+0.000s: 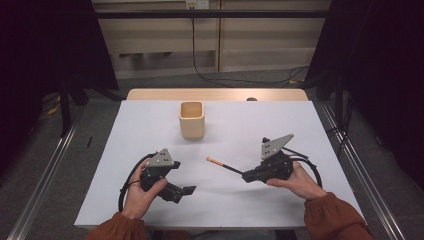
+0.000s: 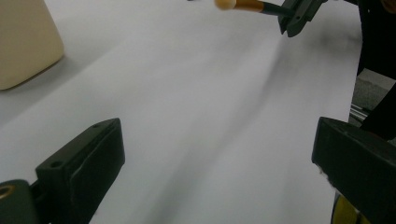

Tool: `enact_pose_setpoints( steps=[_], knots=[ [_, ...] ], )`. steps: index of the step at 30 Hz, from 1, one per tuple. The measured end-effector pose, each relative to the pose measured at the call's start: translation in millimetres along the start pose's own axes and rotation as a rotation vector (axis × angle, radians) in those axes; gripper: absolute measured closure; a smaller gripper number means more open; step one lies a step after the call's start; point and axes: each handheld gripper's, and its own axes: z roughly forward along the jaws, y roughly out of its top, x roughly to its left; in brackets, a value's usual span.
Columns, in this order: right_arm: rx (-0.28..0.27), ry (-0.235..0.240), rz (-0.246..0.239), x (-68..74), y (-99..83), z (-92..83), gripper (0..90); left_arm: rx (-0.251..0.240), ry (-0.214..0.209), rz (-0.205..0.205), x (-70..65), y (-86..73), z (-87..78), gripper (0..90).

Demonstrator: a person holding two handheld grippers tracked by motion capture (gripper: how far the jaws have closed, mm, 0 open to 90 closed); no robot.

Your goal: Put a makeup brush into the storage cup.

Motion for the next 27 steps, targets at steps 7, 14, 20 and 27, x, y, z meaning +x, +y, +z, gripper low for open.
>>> enact_pose_setpoints(
  steps=[7,14,20,27],
  knots=[
    [-0.106,0.010,-0.003,3.5,-2.6,-0.2,85.4,-0.018,0.007,0.003,0.0,-0.1,-1.0,2.5],
    [-0.203,0.029,-0.018,6.9,-3.2,3.2,85.4,-0.034,0.015,0.006,-0.5,0.0,-1.7,2.3],
    [-0.255,0.027,-0.007,7.3,-2.8,2.7,85.3,-0.036,0.017,0.001,0.5,-0.5,-1.8,2.3],
    [-0.302,0.026,-0.017,7.0,-2.5,1.2,85.3,-0.039,0.020,0.006,0.6,-1.6,-1.3,2.3]
  ],
)
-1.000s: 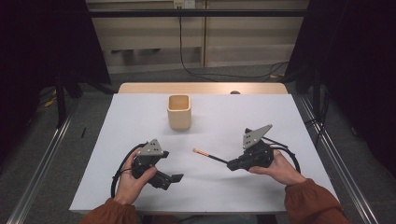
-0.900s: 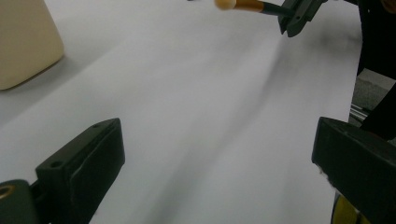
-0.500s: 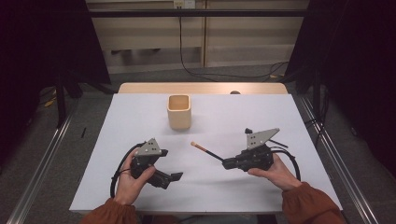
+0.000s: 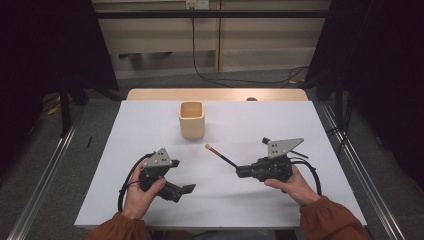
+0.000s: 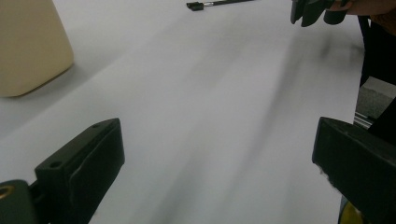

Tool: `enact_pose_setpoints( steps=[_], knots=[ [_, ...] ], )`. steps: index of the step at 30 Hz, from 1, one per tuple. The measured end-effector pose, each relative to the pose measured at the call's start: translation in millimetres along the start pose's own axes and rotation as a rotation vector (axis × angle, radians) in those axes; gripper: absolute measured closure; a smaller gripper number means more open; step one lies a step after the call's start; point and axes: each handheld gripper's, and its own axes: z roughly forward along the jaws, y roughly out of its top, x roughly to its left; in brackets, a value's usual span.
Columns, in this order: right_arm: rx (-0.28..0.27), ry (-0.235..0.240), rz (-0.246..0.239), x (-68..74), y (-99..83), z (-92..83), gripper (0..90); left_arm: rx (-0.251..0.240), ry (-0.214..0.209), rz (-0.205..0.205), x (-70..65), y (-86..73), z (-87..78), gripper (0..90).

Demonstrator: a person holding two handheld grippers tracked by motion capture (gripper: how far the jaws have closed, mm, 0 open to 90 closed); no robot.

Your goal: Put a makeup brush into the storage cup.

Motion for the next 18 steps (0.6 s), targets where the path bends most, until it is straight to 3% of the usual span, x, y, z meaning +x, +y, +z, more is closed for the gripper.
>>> enact_pose_setpoints(
  steps=[9,18],
  knots=[
    [-0.097,-0.010,0.000,0.1,3.1,-6.1,85.3,-0.022,-0.003,-0.012,1.0,-2.1,0.6,2.1],
    [-0.104,-0.022,-0.016,1.4,4.5,-7.8,85.4,-0.054,-0.001,-0.014,-1.0,-2.4,-0.3,1.9]
  ],
)
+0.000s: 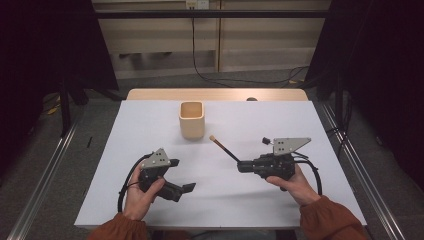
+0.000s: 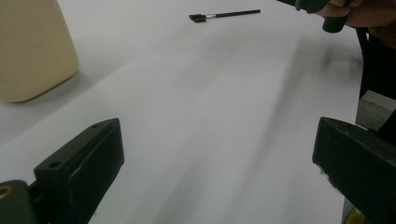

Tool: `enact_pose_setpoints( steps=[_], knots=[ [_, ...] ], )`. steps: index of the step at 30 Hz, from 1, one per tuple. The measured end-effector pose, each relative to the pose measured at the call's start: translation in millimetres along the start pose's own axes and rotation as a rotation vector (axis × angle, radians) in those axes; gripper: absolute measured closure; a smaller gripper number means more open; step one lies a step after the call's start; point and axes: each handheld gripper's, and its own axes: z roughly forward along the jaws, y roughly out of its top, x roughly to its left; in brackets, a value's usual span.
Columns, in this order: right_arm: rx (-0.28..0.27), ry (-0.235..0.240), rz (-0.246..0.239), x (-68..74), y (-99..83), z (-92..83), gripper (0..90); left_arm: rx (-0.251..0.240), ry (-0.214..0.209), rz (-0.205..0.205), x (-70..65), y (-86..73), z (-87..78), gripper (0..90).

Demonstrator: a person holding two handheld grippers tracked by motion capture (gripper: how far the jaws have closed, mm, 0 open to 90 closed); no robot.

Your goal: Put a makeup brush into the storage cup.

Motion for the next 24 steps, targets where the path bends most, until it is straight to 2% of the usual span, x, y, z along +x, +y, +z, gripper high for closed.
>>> enact_pose_setpoints(
  steps=[2,8,15,24],
  knots=[
    [0.001,0.000,-0.005,0.9,0.4,0.1,85.3,-0.010,-0.005,0.016,-2.1,1.2,-0.2,1.9],
    [-0.005,-0.003,-0.007,0.6,0.7,0.0,85.3,-0.060,-0.015,0.026,-5.9,6.8,2.2,1.9],
    [0.002,-0.004,-0.012,1.9,1.5,0.0,85.3,-0.071,-0.051,0.049,-12.0,14.2,10.9,2.4],
    [0.009,0.001,-0.014,1.5,1.1,1.9,85.3,-0.109,-0.068,0.041,-15.1,25.2,17.9,2.7]
  ],
)
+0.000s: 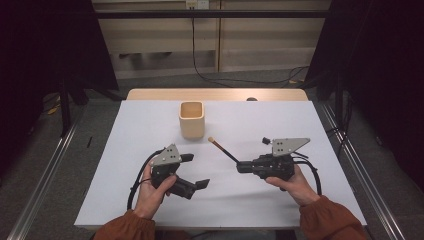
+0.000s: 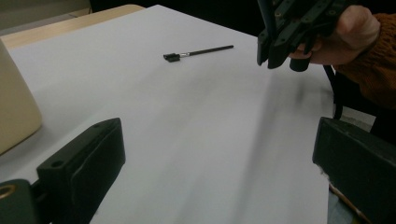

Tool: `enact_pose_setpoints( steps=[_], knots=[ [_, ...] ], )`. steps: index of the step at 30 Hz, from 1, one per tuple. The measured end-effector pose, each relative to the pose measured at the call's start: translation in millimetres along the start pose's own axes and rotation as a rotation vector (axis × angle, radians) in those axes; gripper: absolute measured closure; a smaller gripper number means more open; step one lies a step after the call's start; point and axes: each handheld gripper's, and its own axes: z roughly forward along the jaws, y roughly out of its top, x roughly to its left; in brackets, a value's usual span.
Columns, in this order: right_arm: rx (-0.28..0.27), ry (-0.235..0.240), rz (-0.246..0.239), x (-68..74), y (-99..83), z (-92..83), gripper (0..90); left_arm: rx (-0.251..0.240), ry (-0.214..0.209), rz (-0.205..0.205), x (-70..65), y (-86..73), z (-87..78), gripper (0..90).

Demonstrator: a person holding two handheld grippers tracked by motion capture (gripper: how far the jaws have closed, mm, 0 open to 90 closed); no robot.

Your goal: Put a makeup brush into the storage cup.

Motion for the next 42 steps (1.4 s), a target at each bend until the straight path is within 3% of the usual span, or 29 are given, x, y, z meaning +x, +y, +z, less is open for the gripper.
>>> enact_pose_setpoints(
  steps=[3,9,14,24,27,33,35,42],
  knots=[
    [0.000,0.002,0.003,0.2,0.0,0.6,85.3,-0.040,-0.013,0.013,-2.6,6.1,0.3,3.0],
    [-0.001,0.003,0.001,1.1,0.5,1.8,85.3,-0.051,0.013,0.022,-3.9,17.7,9.5,3.0],
    [0.002,-0.003,0.003,-0.2,-0.7,1.9,85.3,-0.108,0.041,0.038,-3.3,25.2,13.0,3.5],
    [0.006,-0.003,0.007,-0.8,-1.8,4.1,85.3,-0.129,-0.027,0.041,-2.8,35.3,22.0,7.1],
    [0.008,-0.003,0.006,-1.2,-2.2,4.8,85.2,-0.122,-0.008,0.051,-3.1,37.8,25.5,6.4],
    [0.008,-0.009,0.007,-1.6,-2.4,4.9,85.2,-0.135,-0.042,0.027,-0.7,40.9,30.5,7.7],
    [0.007,-0.013,0.008,-1.5,-2.4,4.8,85.2,-0.136,-0.020,0.037,-1.2,41.3,31.2,7.8],
    [0.006,-0.013,0.005,-0.1,-2.1,5.2,85.2,-0.150,-0.042,0.045,-4.0,41.9,32.9,26.5]
  ],
)
